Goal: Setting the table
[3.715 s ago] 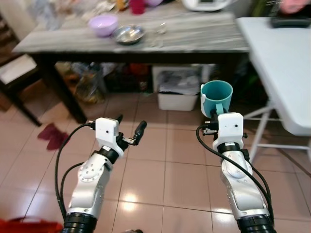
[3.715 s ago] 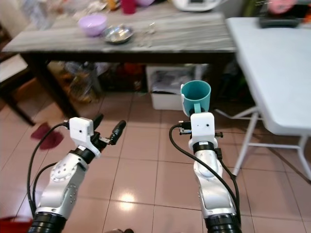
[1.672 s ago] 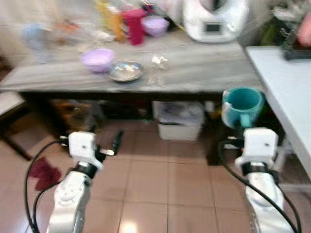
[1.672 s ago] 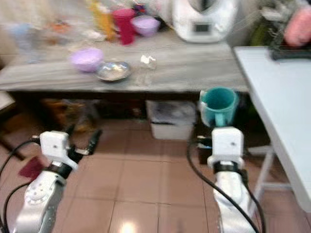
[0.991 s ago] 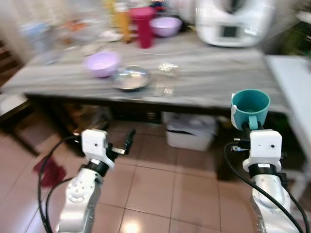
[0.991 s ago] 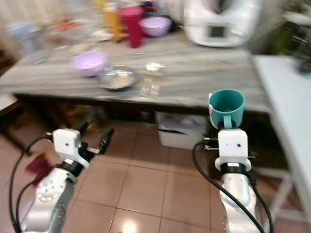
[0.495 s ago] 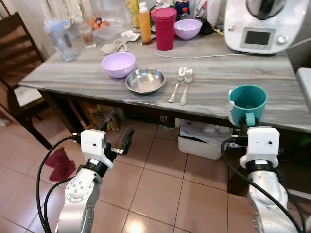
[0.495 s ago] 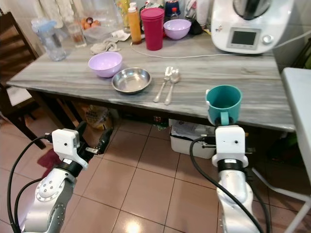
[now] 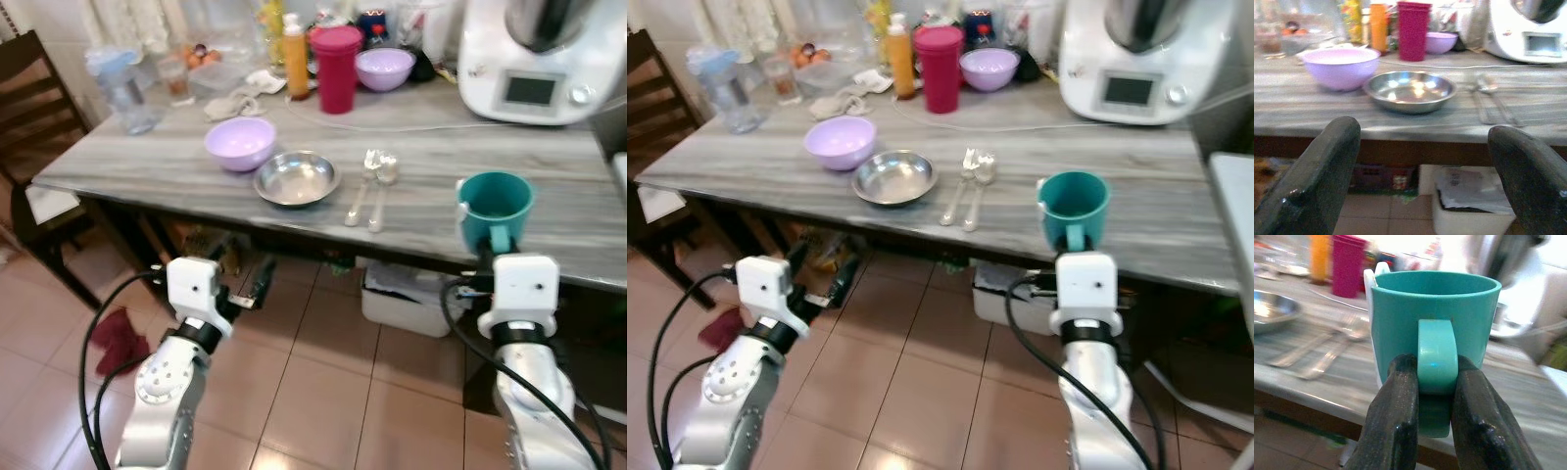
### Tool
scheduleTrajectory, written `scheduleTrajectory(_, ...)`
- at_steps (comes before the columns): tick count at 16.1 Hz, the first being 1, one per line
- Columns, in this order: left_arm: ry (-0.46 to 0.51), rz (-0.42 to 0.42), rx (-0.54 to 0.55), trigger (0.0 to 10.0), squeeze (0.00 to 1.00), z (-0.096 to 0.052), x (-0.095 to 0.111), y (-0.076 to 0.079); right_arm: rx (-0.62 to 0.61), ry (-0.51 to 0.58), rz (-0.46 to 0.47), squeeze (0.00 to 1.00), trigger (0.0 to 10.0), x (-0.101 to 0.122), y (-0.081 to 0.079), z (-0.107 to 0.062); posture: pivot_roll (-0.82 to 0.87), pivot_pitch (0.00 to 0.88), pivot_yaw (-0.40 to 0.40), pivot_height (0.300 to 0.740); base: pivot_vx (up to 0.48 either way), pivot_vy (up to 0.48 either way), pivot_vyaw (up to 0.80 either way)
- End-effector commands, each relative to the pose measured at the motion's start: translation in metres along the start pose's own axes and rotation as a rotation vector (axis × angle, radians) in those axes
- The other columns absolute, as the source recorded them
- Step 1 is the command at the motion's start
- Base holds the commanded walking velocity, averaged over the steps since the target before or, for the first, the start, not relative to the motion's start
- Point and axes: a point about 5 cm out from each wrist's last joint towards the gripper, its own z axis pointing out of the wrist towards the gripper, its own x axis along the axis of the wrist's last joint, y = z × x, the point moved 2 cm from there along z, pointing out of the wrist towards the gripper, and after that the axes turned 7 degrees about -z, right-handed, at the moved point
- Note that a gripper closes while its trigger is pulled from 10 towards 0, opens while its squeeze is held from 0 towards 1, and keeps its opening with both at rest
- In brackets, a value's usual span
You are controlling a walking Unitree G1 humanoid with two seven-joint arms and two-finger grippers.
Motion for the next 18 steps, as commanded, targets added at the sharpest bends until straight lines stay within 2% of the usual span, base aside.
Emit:
scheduleTrajectory(1, 0.000, 0.003, 0.002, 10.0, 0.00, 0.0002, 0.0018, -0.0014, -0.008, 0.025, 0.003, 0.00, 10.0, 0.0058, 0.0010, 0.0014, -0.17, 0.104, 0.075, 0.740, 0.319, 0.000, 0.00)
scheduleTrajectory(8, 0.010, 0.001, -0.012, 10.0, 0.00, 0.0040, 0.0048, 0.0007, -0.002, 0.052, -0.002, 0.00, 10.0, 0.0108, -0.0001, 0.0051, -0.17, 0.101, 0.075, 0.740, 0.273, 0.000, 0.00)
scheduleTrajectory(18, 0.015, -0.003, -0.020, 10.0, 0.00, 0.0054, 0.0053, 0.0031, 0.003, 0.067, -0.004, 0.00, 10.0, 0.0133, -0.0010, 0.0074, -0.17, 0.103, 0.072, 0.740, 0.325, 0.000, 0.44)
